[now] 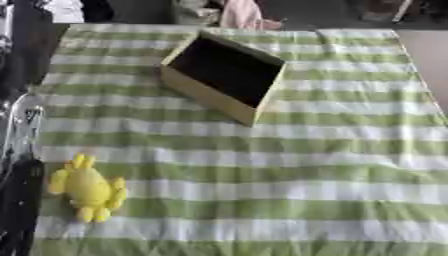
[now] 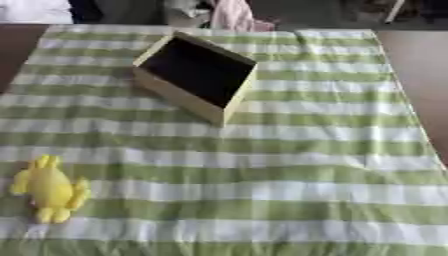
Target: Pick up objects on the table and place them in the box.
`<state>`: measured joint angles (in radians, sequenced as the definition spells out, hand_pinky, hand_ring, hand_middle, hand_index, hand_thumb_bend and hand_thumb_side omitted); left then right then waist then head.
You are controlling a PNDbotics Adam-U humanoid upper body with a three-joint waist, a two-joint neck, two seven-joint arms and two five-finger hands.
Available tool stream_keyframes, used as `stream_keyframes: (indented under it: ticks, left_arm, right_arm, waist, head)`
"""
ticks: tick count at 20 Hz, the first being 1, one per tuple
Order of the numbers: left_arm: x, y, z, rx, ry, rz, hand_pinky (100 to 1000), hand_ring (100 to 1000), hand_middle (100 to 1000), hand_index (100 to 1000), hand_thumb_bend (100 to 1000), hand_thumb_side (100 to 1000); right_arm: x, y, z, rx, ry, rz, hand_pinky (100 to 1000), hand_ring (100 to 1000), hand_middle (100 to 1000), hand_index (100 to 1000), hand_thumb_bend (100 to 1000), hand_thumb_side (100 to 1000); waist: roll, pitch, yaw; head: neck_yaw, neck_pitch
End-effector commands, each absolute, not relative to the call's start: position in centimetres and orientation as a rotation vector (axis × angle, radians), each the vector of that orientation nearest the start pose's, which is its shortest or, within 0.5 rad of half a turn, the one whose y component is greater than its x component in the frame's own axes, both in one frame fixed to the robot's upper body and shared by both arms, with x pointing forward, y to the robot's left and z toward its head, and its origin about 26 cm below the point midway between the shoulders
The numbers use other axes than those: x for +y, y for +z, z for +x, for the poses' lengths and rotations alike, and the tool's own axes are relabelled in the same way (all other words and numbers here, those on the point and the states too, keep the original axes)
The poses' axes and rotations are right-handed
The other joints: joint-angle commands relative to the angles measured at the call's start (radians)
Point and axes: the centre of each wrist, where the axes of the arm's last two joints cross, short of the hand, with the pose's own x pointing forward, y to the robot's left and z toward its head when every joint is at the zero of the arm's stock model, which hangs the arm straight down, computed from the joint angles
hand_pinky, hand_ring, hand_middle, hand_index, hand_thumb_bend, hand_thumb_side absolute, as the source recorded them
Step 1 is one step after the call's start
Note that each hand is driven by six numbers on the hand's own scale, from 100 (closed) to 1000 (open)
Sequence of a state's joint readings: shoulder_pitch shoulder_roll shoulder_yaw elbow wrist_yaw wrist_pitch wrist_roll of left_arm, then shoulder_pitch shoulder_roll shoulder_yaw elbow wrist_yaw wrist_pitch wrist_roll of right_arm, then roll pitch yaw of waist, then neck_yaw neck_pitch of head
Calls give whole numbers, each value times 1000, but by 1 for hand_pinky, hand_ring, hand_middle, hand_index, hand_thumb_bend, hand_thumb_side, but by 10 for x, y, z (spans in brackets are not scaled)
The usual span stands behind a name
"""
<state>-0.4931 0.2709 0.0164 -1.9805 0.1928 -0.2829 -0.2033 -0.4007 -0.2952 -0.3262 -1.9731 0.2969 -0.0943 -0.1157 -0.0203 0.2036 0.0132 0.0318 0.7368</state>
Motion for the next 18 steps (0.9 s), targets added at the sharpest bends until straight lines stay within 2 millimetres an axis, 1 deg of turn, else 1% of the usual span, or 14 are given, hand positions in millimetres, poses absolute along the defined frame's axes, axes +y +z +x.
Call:
stream_keyframes:
  ticks: [1,5,8,11,16,18]
  left_arm:
    - [238,256,311,3427,682,304,565,715,656,739,100,636]
    - [239,258,311,3421,696,289,566,715,657,740,100,631]
    - [243,265,312,3386,776,225,564,715,657,742,100,611]
    - [251,271,321,3329,949,101,563,719,662,746,100,602]
    - [274,270,343,3222,1225,-134,568,722,667,756,100,570]
    - [285,269,349,3156,1341,-217,571,720,666,787,100,552]
  right_arm:
    - [-329,250,297,-2455,114,-842,677,739,731,782,100,641]
    - [-329,249,297,-2453,115,-843,677,739,731,782,100,641]
    - [-330,249,297,-2448,120,-847,677,739,730,782,100,640]
    - [-331,248,296,-2444,126,-851,677,739,730,782,100,640]
    - [-332,248,296,-2439,141,-857,678,739,730,782,100,638]
    - [-332,248,296,-2437,147,-858,678,739,730,782,100,639]
  waist:
    - [0,-17,-1]
    - [0,-17,-2]
    - [2,-19,-2]
    - [7,-24,0]
    - [14,-32,4]
    - [16,-36,7]
  head:
    - [-2,1]
    - [-2,5]
    - [-1,12]
    - [-4,17]
    - [-8,23]
    - [-7,27]
